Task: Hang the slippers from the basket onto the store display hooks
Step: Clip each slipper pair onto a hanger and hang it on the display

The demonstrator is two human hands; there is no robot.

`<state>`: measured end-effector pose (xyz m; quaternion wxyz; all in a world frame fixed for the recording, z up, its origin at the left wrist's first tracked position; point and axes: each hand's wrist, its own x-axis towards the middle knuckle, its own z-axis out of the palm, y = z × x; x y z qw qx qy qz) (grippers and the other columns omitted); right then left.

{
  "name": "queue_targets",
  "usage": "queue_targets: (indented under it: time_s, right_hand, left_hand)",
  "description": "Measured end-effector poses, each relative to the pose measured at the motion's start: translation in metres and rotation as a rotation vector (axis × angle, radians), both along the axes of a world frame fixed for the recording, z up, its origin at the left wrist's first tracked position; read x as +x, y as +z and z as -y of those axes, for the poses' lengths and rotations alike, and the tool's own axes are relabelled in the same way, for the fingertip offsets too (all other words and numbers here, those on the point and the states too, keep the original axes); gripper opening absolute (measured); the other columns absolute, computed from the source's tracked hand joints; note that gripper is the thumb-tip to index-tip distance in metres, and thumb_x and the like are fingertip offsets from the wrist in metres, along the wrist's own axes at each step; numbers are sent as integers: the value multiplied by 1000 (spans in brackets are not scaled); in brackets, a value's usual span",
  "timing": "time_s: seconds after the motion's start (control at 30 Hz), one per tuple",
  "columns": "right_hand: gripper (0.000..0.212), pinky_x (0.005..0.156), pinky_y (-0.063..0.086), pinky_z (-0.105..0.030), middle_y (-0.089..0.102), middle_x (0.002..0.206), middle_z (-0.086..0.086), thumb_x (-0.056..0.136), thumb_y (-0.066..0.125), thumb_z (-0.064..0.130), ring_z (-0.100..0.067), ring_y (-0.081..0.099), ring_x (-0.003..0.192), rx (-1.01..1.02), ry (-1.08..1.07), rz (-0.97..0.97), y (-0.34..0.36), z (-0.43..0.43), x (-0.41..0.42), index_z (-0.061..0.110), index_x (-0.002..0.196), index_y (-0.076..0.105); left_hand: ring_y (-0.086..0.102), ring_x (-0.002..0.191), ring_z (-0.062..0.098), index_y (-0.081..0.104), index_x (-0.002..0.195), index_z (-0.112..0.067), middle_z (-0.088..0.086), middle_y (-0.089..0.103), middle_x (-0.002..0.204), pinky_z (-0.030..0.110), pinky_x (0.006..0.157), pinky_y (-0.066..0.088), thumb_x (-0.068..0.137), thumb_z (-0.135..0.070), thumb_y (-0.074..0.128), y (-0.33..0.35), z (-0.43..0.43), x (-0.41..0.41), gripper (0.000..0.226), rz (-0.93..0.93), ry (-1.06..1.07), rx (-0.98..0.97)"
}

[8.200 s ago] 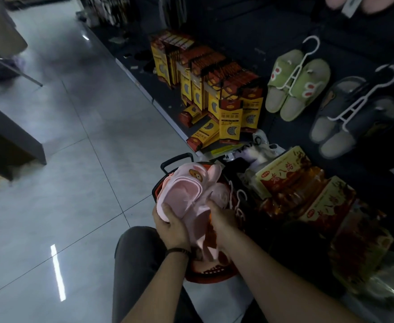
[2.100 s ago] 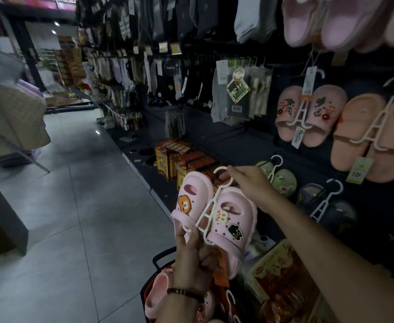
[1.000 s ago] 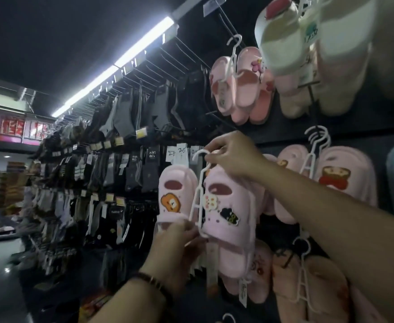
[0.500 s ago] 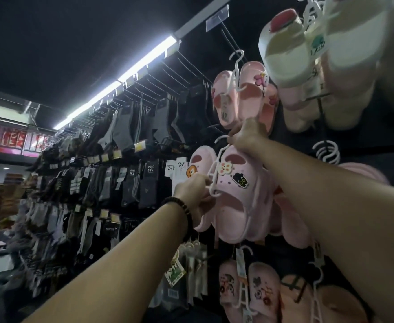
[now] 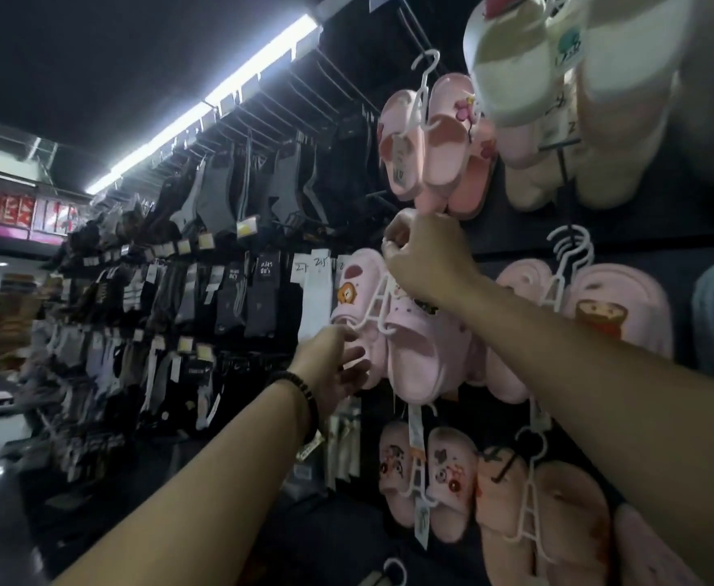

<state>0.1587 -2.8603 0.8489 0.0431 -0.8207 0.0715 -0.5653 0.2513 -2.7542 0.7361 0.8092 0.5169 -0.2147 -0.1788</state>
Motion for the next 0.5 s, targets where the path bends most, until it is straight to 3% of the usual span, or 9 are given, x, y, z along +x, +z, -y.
queue_targets:
  time_s: [0.13,0.23,0.37,0.5]
  right_hand:
    - [12,81,57,-31,74,85,10,92,68,31,-7,69,81,106,210,-135,-75,-53,-33,25,95,78]
    - [9,71,56,-25,73,79,10,93,72,29,-6,69,76,325,331,-243,-142,-86,-55,23,89,77]
    - [12,74,58,-31,74,80,9,92,76,34,-9,71,79,580,457,-349,-248,-118,-80,25,84,76]
    - [16,76,61,-37,76,81,9,96,73,33,-10,72,82,769,579,-471,-363,-150,-108,26,82,77]
  left_hand:
    - [69,83,27,66,113,-10,8,74,110,38,78,55,100,-23,56,-42,-38,-37,21,28,-4,74]
    - [64,74,21,69,103,-17,3,70,92,32,69,49,97,-22,57,-85,-74,-80,15,70,-24,122]
    - [64,60,21,74,91,-19,3,67,70,34,62,48,102,-21,54,-165,-132,-132,23,96,13,240]
    - [77,86,26,72,109,-17,2,79,90,40,71,61,106,-29,52,-264,-180,-167,23,87,71,435]
